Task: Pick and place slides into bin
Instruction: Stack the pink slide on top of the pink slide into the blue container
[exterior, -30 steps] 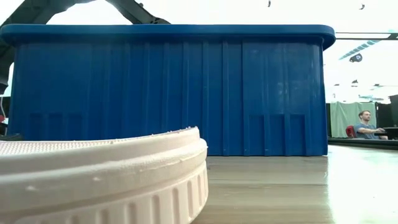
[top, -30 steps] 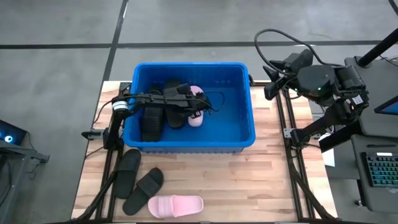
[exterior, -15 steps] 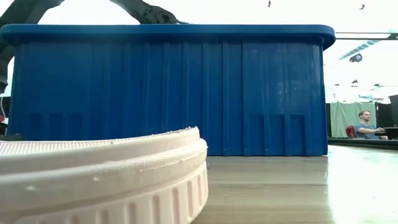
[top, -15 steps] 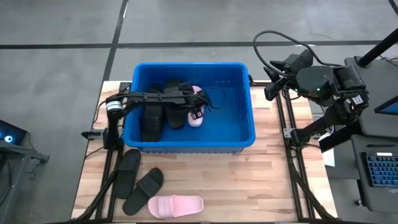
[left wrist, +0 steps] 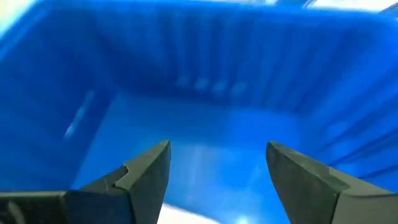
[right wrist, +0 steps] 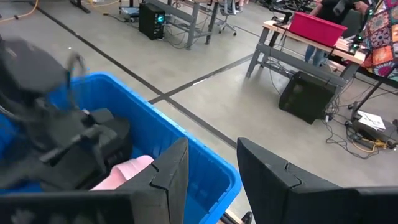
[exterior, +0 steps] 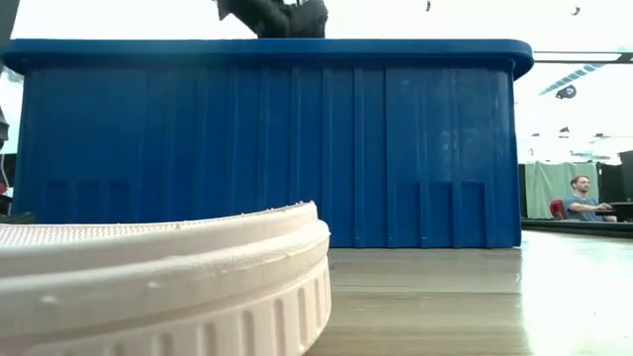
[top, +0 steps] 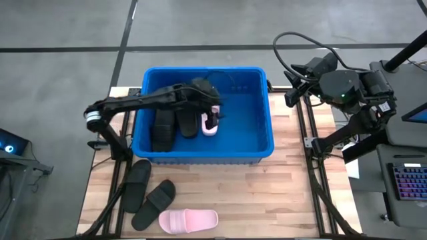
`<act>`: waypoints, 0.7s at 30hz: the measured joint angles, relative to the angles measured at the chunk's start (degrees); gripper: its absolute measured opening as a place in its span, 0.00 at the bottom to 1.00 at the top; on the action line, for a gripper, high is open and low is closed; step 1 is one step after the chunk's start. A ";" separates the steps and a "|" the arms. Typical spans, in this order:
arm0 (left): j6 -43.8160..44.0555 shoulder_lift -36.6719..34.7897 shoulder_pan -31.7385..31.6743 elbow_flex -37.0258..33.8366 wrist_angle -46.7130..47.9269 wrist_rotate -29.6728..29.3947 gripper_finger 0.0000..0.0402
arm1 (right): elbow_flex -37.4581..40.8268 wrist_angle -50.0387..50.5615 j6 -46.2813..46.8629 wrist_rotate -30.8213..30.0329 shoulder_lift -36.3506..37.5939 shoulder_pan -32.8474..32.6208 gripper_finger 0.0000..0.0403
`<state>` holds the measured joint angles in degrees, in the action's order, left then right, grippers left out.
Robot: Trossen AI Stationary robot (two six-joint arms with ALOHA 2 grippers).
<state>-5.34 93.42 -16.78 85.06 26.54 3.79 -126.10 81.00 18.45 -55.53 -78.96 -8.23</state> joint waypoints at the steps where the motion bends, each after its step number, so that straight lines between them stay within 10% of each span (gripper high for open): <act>1: 0.13 -0.97 0.00 0.00 -1.04 2.31 0.62 | 0.00 0.04 0.07 0.00 -0.04 0.00 0.32; 8: 0.50 -6.50 0.07 -0.09 -5.20 13.92 0.62 | 0.00 0.54 0.61 0.02 -0.06 0.00 0.32; 21: 8.00 -10.74 0.82 -0.18 -4.73 18.39 0.62 | 0.13 2.68 4.56 0.53 -0.72 0.00 0.32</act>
<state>2.66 82.68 -15.95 84.88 21.81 22.18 -125.98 83.68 23.00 -54.99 -79.68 -8.23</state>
